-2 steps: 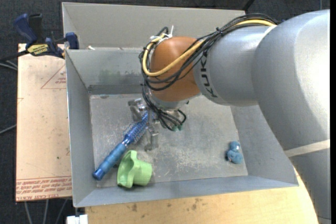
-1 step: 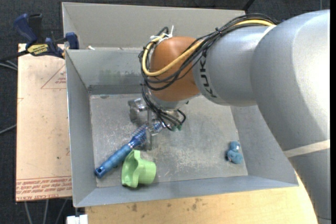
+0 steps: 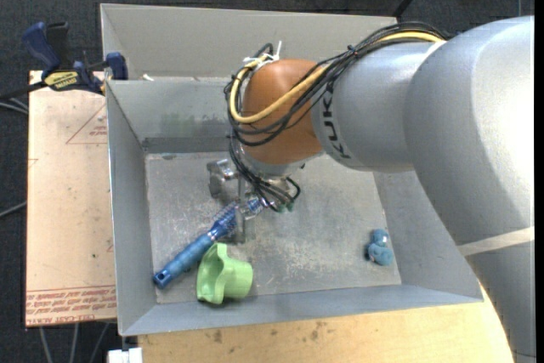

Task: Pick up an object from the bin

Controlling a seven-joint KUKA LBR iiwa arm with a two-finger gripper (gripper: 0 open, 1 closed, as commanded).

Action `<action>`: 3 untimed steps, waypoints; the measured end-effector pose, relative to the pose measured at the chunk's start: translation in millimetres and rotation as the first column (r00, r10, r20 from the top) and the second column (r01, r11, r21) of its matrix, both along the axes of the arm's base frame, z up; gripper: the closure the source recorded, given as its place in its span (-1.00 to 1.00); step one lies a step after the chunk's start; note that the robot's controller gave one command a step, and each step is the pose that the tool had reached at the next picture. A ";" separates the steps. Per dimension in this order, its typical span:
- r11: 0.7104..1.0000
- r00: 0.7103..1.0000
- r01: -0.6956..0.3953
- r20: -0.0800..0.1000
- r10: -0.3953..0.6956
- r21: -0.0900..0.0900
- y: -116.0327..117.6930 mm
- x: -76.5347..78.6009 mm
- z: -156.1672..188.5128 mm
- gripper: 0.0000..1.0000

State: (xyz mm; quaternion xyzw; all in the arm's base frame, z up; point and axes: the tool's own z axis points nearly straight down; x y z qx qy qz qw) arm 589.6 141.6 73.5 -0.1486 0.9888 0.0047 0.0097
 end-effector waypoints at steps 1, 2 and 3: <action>1.000 1.000 0.003 0.001 -0.003 0.003 0.5 0.3 0.0 -1.00; 1.000 1.000 0.005 0.001 -0.005 0.005 1.0 0.7 0.0 -1.00; 1.000 1.000 0.005 0.000 -0.005 0.003 0.0 0.4 -0.7 1.00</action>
Offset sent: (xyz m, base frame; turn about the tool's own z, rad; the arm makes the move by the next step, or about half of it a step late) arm 0.0000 0.0000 0.0000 0.0000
